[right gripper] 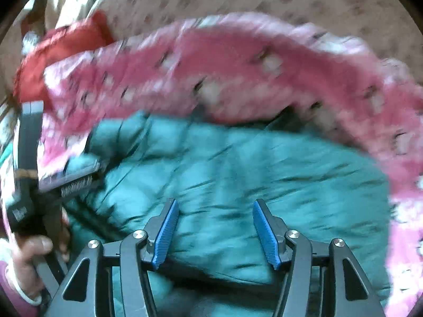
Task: Fold large clothes
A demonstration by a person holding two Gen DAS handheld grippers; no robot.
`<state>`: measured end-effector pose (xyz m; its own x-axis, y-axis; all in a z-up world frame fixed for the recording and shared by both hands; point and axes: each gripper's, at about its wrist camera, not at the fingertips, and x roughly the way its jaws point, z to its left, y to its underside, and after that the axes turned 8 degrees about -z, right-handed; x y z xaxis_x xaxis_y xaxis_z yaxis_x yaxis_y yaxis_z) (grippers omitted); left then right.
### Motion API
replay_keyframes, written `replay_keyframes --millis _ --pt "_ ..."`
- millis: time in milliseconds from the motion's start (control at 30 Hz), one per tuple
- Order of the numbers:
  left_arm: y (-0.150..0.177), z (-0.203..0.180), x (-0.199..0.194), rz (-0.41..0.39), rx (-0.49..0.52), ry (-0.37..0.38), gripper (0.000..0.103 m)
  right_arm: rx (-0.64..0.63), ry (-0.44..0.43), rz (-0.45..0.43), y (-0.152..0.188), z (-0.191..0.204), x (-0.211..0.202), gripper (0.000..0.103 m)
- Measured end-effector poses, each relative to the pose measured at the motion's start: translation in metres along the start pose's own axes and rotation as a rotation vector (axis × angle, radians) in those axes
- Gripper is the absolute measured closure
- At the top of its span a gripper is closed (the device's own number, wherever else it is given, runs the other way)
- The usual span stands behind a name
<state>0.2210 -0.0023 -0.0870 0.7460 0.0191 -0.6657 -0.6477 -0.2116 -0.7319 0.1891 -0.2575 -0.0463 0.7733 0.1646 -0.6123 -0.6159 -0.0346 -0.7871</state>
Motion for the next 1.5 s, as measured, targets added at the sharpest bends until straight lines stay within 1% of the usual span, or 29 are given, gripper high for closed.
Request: replay_keyframes --millis 33,100,167,200,300,333,433,533,633,700,733,833,900,967,1033,1100,1233,1300,1367,1433,1467,1500 --pt "0.000 -0.001 0.000 -0.002 0.004 -0.003 0.010 0.026 0.033 -0.003 0.002 -0.013 0.001 0.047" --pt "0.000 -0.002 0.000 -0.003 0.007 -0.005 0.010 0.138 0.090 0.031 0.008 -0.053 0.014 0.047" --pt "0.000 -0.002 0.000 -0.003 0.006 -0.003 0.010 0.229 0.125 0.061 -0.003 -0.082 0.024 0.047" --pt "0.000 -0.003 0.000 -0.003 0.007 -0.001 0.010 0.272 0.148 0.080 -0.001 -0.099 0.033 0.047" --pt "0.001 -0.005 0.000 -0.004 0.021 0.001 0.009 0.284 0.177 0.123 0.008 -0.111 0.053 0.047" --pt "0.001 -0.006 0.000 -0.005 0.025 0.000 0.009 0.289 0.175 0.131 0.012 -0.114 0.057 0.047" --pt "0.001 -0.005 0.000 -0.004 0.020 0.003 0.008 0.269 0.190 0.125 0.018 -0.109 0.060 0.047" --pt "0.001 -0.004 0.001 -0.003 0.015 0.006 0.008 0.238 0.194 0.143 0.011 -0.102 0.049 0.047" --pt "0.001 -0.003 0.001 -0.004 0.013 0.007 0.008 0.232 0.169 0.068 0.005 -0.090 0.013 0.047" --pt "0.001 -0.003 0.001 -0.004 0.014 0.008 0.008 0.244 0.124 0.018 0.009 -0.082 -0.012 0.047" --pt "0.001 -0.003 0.001 -0.004 0.014 0.007 0.008 0.246 0.117 0.013 0.013 -0.079 -0.019 0.047" --pt "0.001 -0.003 0.001 -0.006 0.013 0.010 0.008 0.246 0.113 0.046 0.032 -0.073 -0.023 0.047" --pt "0.001 -0.004 0.000 -0.010 0.017 0.010 0.008 0.210 0.121 0.062 0.047 -0.068 -0.017 0.047" --pt "0.001 -0.005 -0.002 -0.012 0.021 0.005 0.008 0.183 0.132 0.075 0.051 -0.068 -0.010 0.047" --pt "-0.001 -0.004 -0.005 -0.007 0.013 0.004 0.009 0.165 0.140 0.101 0.048 -0.069 -0.007 0.047" --pt "-0.005 -0.001 -0.013 -0.003 0.006 0.008 0.009 0.161 0.141 0.109 0.044 -0.071 -0.010 0.047" --pt "-0.008 0.010 -0.039 -0.022 -0.003 0.039 0.009 0.203 0.114 0.036 0.042 -0.074 -0.044 0.047" --pt "-0.009 0.017 -0.053 -0.035 -0.002 0.047 0.009 0.219 0.118 0.018 0.045 -0.077 -0.058 0.047" --pt "-0.008 0.021 -0.069 -0.055 -0.006 0.061 0.009 0.222 0.122 0.023 0.047 -0.079 -0.063 0.047" --pt "-0.005 0.022 -0.081 -0.056 0.001 0.080 0.009 0.226 0.126 0.037 0.051 -0.081 -0.066 0.047" --pt "-0.002 0.022 -0.086 -0.047 0.008 0.087 0.009 0.227 0.131 0.048 0.054 -0.081 -0.065 0.047" --pt "0.001 0.022 -0.091 -0.043 0.014 0.092 0.009 0.227 0.139 0.084 0.058 -0.082 -0.060 0.047"
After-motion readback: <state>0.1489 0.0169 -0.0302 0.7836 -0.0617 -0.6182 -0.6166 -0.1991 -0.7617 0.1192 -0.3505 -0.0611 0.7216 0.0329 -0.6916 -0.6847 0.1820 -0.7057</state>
